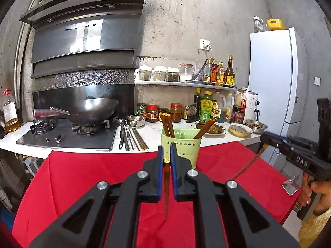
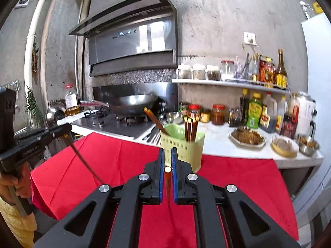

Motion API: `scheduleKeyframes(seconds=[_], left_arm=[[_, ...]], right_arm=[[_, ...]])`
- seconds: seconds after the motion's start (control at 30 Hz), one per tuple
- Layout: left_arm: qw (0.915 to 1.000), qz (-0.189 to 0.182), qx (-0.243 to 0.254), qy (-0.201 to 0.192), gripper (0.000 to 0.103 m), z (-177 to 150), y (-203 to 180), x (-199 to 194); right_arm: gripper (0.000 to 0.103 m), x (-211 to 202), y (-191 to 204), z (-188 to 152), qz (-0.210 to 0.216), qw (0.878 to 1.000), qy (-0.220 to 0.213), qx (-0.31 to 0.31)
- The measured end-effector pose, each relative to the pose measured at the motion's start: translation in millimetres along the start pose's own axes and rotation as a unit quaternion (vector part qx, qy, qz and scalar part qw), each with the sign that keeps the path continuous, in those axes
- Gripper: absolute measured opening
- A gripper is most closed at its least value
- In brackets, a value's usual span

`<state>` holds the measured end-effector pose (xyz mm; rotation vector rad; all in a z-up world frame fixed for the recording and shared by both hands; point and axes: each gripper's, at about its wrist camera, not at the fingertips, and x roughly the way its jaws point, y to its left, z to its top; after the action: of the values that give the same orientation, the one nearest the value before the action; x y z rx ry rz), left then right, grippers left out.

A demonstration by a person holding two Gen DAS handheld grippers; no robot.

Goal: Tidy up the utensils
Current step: 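Lift both chopsticks upright and carry them over the green holder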

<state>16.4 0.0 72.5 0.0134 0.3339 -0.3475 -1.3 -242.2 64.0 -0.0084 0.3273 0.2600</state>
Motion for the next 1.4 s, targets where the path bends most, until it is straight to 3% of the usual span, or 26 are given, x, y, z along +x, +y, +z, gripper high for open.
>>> scheduleKeyframes(seconds=[0.33, 0.57, 0.7, 0.87, 1.03, 1.17, 1.4], left_arm=[[0.9999, 0.002, 0.011, 0.0, 0.007, -3.5, -0.4, 10.1], [0.994, -0.014, 0.012, 0.108, 0.007, -53.9, -3.2, 51.2], [0.9915, -0.008, 0.013, 0.129, 0.007, -77.2, -5.1, 53.7], [0.9894, 0.001, 0.013, 0.145, 0.006, -82.6, -0.9, 51.0], [0.9914, 0.0, 0.022, 0.129, 0.006, -62.0, -5.2, 45.3], [0.9913, -0.009, 0.018, 0.13, 0.006, -40.8, -8.5, 56.8], [0.9957, -0.024, 0.026, 0.086, 0.006, 29.8, -22.4, 93.5]], right_arm=[[0.007, 19.8, -0.5, 6.4, -0.005, 1.0, 0.011, -0.011], [0.007, 43.7, -0.8, -39.5, -0.002, 0.997, 0.073, -0.008], [0.007, 47.6, -0.1, -58.9, -0.004, 0.995, 0.096, -0.006], [0.006, 43.9, 0.0, -70.3, -0.012, 0.994, 0.106, -0.012], [0.006, 39.1, -1.2, -59.6, -0.01, 0.996, 0.088, -0.018], [0.006, 47.0, -11.8, -47.2, -0.038, 0.997, 0.065, -0.029], [0.006, 69.4, -54.2, 5.8, -0.069, 0.998, 0.008, -0.011]])
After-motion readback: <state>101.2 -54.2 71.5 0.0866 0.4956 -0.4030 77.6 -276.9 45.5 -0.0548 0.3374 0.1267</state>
